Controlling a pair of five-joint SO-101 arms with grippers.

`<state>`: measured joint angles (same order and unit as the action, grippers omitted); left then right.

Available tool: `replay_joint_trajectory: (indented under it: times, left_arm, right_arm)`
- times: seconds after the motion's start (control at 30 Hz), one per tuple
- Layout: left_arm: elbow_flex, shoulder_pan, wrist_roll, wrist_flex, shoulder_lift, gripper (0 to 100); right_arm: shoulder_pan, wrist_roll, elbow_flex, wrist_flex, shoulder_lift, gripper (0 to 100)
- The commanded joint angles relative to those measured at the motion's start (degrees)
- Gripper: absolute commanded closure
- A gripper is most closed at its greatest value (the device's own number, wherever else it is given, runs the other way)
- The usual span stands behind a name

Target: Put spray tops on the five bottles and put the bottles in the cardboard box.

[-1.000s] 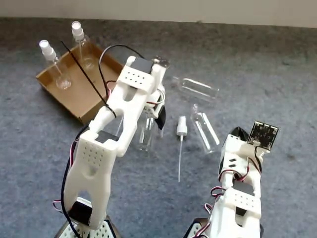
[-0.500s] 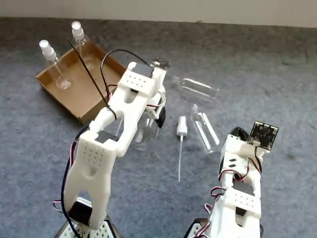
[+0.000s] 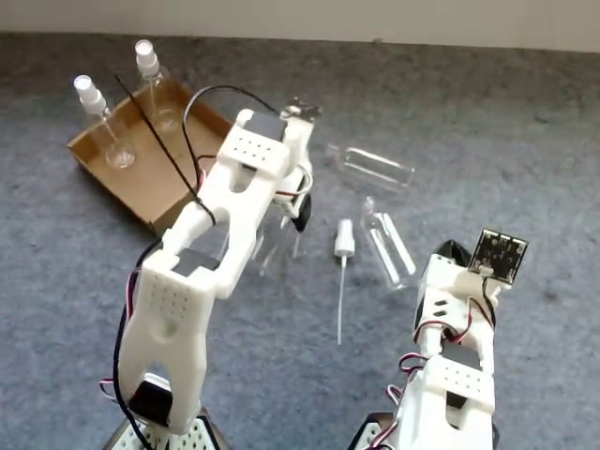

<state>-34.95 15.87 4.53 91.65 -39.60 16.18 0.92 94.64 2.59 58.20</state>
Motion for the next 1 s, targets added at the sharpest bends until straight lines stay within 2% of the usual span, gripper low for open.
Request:
replay_joint_trajectory:
  times: [0.0,0.2,0.47,0.7,0.97]
  left_arm:
    - [-2.15,4.26,-0.09,2.46,10.77,85]
    - [-2.07,9.01,-0.09,7.56,20.35,85]
    - [-1.89,9.27,0.0,8.62,32.75,85]
    - [8.04,11.03,0.0,8.53,48.13,85]
    - [25.27,10.33,-0.18,8.35,65.01,85]
  right_arm:
    - [-0.48,-0.09,0.75,1.89,1.27,99.2]
    - [-0.48,-0.09,0.75,1.89,1.27,99.2]
    - [-0.48,-0.09,0.75,1.89,1.27,99.2]
    - [-0.48,-0.09,0.75,1.89,1.27,99.2]
    - [-0.57,-0.09,0.75,1.89,1.27,99.2]
